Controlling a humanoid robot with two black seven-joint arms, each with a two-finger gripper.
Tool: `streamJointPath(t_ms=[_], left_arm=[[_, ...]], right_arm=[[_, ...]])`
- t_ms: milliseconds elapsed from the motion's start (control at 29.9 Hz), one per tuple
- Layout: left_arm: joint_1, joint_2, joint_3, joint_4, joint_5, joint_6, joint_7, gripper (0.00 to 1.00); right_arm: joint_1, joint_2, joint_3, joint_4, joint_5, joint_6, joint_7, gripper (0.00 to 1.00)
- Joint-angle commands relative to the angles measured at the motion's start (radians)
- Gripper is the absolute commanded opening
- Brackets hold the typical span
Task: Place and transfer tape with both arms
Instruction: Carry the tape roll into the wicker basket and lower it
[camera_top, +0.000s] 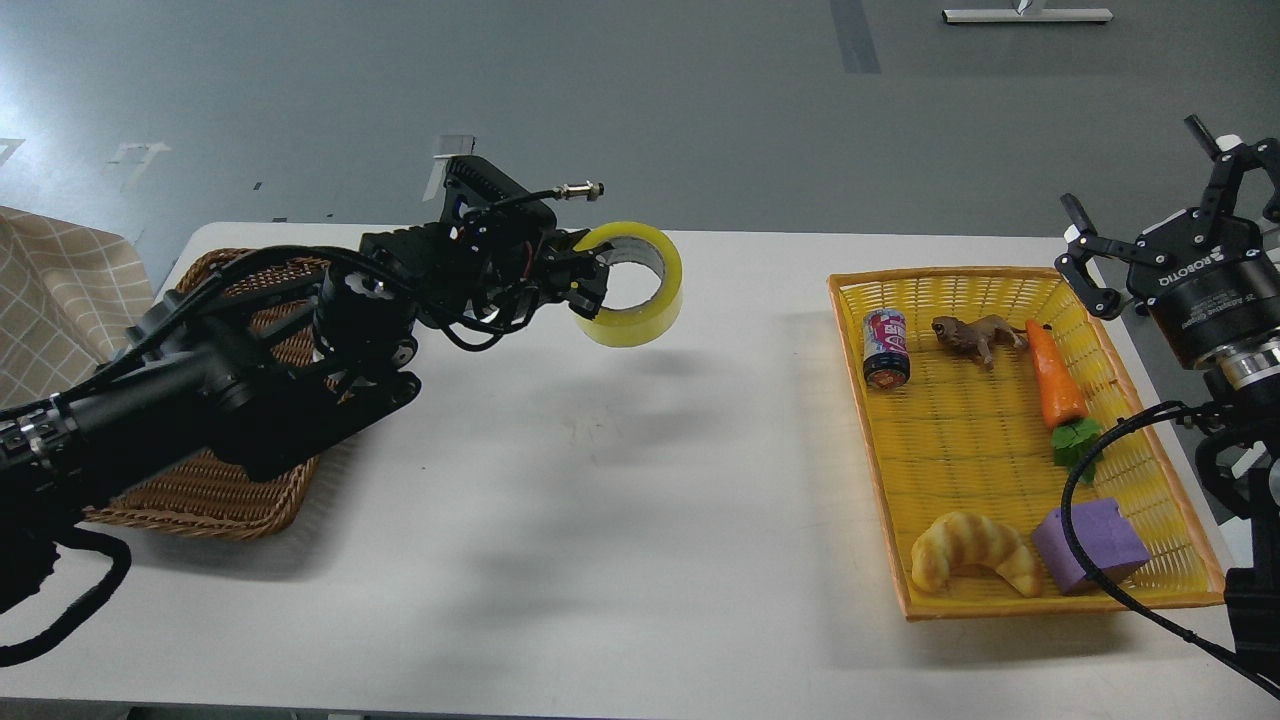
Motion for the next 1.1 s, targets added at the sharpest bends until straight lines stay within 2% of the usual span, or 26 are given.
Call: streamJointPath(t_ms=[0,134,401,568,735,802,1070], left_arm=[[-0.012,0.074,0.000,0.002,-0.003,0.001,-0.028,0.00],[-0.001,0.201,0.002,0.002,-0.002,0.001,-0.075,0.00],[0.006,0.399,0.002,0.016,-0.006,0.006,-0.127,0.00],[0.078,0.502,0.003,0.018,-0.006,0.006,-0.181,0.00],[0.140,0.551,0.003,0.034,-0.008,0.006,-0.189,0.00],[0.175,0.565,0.003,0.059,-0.009,0.005,-0.206,0.00],[0.278,0.562,0.002,0.110,-0.014,0.008,-0.203,0.00]], right_arm=[[0.000,0.000,0.000,0.000,0.000,0.000,0.000,0.99],[0.000,0.000,0.000,0.002,0.000,0.000,0.000,0.99],[0.000,0.012,0.000,0.003,0.000,0.000,0.000,1.00],[0.000,0.014,0.000,0.002,0.000,0.000,0.000,0.99],[-0.003,0.014,-0.002,0.003,0.000,0.000,0.000,1.00],[-0.012,0.014,0.000,0.003,0.000,0.000,0.000,0.99],[-0.014,0.014,0.000,0.005,0.000,0.000,0.000,1.00]])
